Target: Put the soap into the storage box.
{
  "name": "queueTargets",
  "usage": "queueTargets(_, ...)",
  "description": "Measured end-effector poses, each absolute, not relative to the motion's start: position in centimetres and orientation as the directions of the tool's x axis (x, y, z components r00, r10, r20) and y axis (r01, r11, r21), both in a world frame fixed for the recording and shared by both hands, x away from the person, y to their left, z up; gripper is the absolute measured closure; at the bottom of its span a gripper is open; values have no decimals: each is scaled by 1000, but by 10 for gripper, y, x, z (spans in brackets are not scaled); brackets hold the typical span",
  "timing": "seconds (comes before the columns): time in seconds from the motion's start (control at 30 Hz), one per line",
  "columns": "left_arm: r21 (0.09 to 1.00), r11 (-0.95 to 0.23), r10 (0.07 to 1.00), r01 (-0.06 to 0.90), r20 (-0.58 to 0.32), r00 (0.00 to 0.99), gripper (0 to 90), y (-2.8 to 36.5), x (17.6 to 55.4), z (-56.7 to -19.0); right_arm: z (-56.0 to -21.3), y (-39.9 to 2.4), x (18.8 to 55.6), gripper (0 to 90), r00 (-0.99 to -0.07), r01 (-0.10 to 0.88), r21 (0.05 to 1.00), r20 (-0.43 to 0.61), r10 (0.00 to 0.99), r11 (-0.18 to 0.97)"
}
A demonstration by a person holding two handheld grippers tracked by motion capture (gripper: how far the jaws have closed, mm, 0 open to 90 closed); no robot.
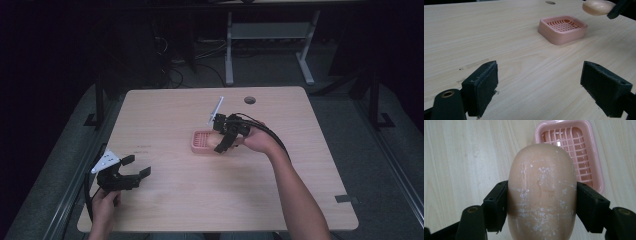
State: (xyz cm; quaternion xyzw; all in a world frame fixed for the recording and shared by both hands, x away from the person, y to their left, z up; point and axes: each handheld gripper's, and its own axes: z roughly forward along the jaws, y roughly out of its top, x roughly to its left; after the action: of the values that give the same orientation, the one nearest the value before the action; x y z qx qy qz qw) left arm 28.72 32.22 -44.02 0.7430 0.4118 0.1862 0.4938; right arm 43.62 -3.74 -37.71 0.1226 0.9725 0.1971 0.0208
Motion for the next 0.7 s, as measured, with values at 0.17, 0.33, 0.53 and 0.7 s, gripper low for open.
queueTargets(0.17,886,-176,796,428,-128,592,143,322,287,-440,-376,-34,441,319,-970,226,382,4,243,896)
queueTargets(0.33,886,-176,796,428,-127,591,143,323,287,-440,-376,-33,447,319,-969,233,389,12,248,891)
queueTargets(0.53,888,-166,798,428,-134,587,142,323,287,-440,-373,-27,452,319,-970,228,388,9,243,893)
queueTargets(0.7,888,-168,798,428,-132,588,142,324,287,-440,-371,-22,457,319,-971,228,400,19,240,888)
